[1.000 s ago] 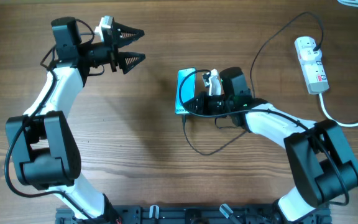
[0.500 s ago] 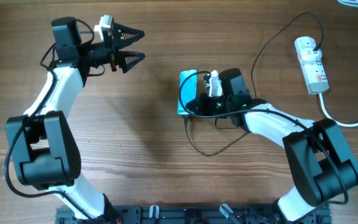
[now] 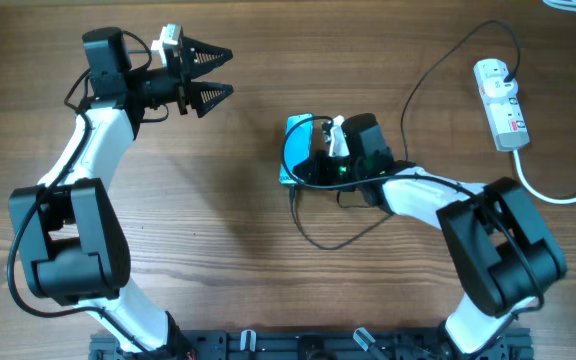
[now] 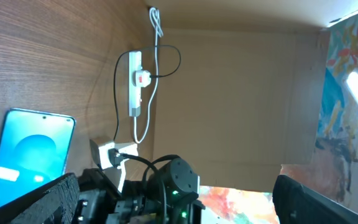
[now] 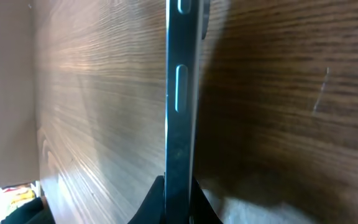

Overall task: Plug charger to phone and switch on socket
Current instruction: 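Withdraw the left gripper while the right gripper lowers the phone, then release the phone on the table and lift the right gripper away, then move the right gripper to the power strip's rocker switch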

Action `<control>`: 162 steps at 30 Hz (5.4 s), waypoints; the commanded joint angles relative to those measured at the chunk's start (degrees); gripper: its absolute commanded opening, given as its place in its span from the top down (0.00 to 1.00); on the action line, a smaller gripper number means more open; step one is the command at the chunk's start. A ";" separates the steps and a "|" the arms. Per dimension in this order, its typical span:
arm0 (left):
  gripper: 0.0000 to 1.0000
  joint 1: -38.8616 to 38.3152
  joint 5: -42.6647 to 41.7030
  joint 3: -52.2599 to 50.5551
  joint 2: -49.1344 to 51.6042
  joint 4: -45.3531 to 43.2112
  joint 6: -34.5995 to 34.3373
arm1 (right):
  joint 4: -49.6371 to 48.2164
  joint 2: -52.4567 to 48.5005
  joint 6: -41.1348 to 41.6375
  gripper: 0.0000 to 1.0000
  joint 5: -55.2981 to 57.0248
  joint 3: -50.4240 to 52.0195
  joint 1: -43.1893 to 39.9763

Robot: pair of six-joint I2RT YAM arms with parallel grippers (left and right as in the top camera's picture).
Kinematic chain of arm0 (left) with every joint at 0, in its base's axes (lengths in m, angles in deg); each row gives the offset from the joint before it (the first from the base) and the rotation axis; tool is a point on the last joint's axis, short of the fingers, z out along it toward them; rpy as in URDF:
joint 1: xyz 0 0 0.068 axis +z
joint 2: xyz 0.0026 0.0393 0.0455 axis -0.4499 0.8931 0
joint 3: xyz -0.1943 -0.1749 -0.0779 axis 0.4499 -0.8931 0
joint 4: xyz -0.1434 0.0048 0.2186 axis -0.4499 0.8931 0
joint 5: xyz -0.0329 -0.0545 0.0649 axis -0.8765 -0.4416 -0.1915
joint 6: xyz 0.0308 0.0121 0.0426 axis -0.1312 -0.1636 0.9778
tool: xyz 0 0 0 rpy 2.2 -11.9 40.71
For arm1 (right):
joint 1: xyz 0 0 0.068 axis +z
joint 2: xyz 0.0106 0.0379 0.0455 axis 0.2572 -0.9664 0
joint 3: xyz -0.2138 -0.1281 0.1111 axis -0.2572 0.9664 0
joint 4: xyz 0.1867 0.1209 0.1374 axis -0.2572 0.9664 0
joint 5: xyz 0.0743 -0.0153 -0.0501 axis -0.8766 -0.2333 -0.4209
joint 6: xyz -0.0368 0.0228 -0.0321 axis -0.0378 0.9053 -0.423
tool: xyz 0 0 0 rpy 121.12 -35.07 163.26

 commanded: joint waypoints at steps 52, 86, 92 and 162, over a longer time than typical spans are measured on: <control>0.00 0.37 0.59 0.11 -0.83 -0.02 1.38 | 1.62 -0.48 -7.67 0.32 15.85 -0.79 2.23; 0.00 0.37 0.59 0.11 -0.83 -0.02 1.38 | 60.04 18.95 -10.08 0.10 28.81 -21.77 -1.49; 0.00 0.37 0.59 0.11 -0.83 -0.02 1.38 | 66.79 18.88 -11.26 0.00 28.92 -21.77 -9.49; 0.00 0.26 0.59 0.11 -0.83 0.00 1.40 | 84.74 -1.88 -21.51 0.01 36.94 -57.90 -52.02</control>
